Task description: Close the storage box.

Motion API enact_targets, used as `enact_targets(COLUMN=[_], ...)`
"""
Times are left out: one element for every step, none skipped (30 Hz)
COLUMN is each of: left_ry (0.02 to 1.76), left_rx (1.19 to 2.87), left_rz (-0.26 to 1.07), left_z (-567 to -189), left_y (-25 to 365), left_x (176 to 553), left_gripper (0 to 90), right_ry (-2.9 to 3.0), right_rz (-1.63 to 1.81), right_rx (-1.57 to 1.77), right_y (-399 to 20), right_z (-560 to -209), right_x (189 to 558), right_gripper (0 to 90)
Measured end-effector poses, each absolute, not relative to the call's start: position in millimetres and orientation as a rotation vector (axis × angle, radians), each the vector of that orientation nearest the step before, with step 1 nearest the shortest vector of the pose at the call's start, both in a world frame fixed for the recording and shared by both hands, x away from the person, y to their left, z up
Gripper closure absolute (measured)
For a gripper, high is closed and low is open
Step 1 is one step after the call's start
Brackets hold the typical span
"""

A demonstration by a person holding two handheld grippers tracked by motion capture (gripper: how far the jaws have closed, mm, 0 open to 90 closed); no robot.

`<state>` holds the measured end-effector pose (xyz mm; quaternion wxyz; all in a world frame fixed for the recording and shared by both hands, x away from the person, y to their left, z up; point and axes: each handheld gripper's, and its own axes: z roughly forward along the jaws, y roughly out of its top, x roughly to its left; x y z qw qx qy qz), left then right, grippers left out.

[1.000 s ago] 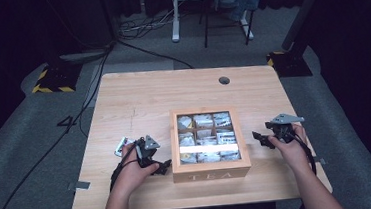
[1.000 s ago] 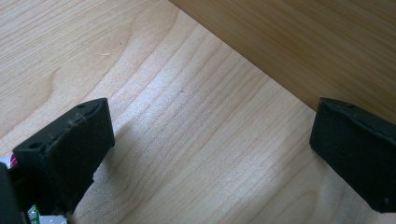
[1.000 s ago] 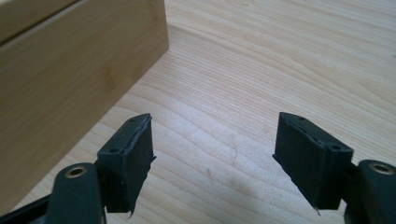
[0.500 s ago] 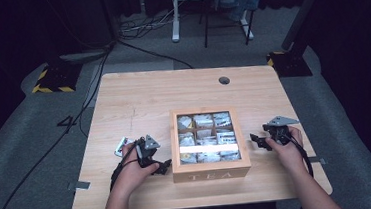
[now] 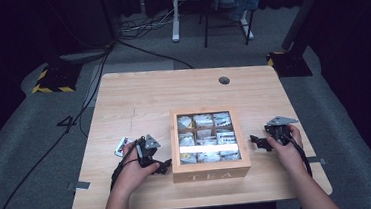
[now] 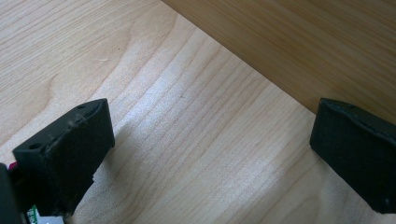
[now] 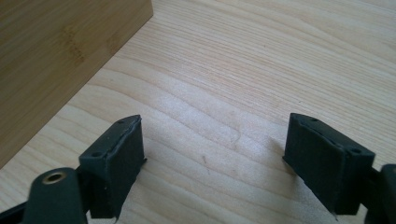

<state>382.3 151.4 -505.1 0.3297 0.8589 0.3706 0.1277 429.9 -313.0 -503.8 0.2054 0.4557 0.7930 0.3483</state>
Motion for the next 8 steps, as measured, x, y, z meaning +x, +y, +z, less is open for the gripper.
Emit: enact_targets(left_ry=[0.97, 0.97, 0.97, 0.97, 0.971, 0.967, 0.966, 0.967], left_rx=[2.246, 2.245, 2.246, 2.245, 2.245, 2.247, 2.246, 2.245], left_rz=[0.334, 0.334, 0.334, 0.334, 0.334, 0.331, 0.331, 0.331], left_z=[-505.1, -505.1, -505.1, -505.2, -505.1, -505.1, -505.1, -505.1], left_y=[151.4, 151.3, 151.3, 151.3, 151.3, 151.4, 151.6, 151.8], left_x=[382.4, 382.4, 382.4, 382.4, 382.4, 382.8, 382.8, 382.8], left_gripper=[0.3, 0.3, 0.3, 0.3, 0.3, 0.3, 0.3, 0.4], right_ry=[2.21, 2.21, 2.21, 2.21, 2.21, 2.21, 2.21, 2.21], right_rz=[0.971, 0.97, 0.969, 0.97, 0.97, 0.97, 0.97, 0.97], right_rx=[1.27, 1.271, 1.275, 1.274, 1.275, 1.276, 1.276, 1.276], right_y=[-313.0, -312.9, -312.8, -312.7, -312.7, -312.7, -312.7, -312.7], right_z=[-503.9, -503.9, -503.9, -504.0, -503.9, -503.9, -503.9, -503.9], right_x=[430.0, 429.9, 429.8, 430.0, 429.9, 430.0, 430.0, 430.0], right_gripper=[19.0, 18.8, 18.5, 18.4, 18.1, 18.1, 18.2, 18.1])
